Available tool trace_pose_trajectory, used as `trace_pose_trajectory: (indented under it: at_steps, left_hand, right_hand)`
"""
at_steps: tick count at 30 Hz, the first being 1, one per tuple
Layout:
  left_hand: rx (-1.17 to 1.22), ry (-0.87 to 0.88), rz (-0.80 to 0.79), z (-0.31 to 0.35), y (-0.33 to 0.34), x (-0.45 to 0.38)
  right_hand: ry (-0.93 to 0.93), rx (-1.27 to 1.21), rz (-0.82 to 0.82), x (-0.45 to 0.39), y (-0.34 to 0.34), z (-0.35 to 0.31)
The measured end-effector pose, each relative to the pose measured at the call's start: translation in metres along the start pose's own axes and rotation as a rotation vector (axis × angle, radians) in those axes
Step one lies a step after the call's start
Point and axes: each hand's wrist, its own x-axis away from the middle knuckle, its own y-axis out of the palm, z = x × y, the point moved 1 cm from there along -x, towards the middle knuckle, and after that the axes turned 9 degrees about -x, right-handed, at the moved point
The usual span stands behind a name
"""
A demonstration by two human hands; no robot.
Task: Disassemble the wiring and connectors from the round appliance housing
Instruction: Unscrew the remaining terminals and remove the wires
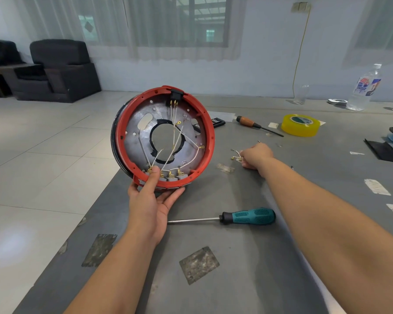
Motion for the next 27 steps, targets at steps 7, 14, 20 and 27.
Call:
trace_pose_trajectory:
  at_steps: [7, 14, 20, 27]
  left_hand:
    - [0.008, 0.008, -0.029, 0.0, 0.002, 0.003]
    - [-0.004, -0.029, -0.089, 0.006, 0.006, 0.015]
    - [-0.072, -0.114, -0.1, 0.015, 0.006, 0.019]
    - [-0.221, -0.09, -0.071, 0.018, -0.004, 0.006]
  right_hand:
    - [-0.327, -0.341, -0.423, 0.112, 0.008, -0.015]
    - [-0.33, -0.497, -0.456, 0.16, 0.034, -0.008]
    - [-0.342, -0.519, -0.383, 0.155, 0.028, -0.013]
    - [-0.351, -0.364, -0.365, 0.145, 0.02, -0.016]
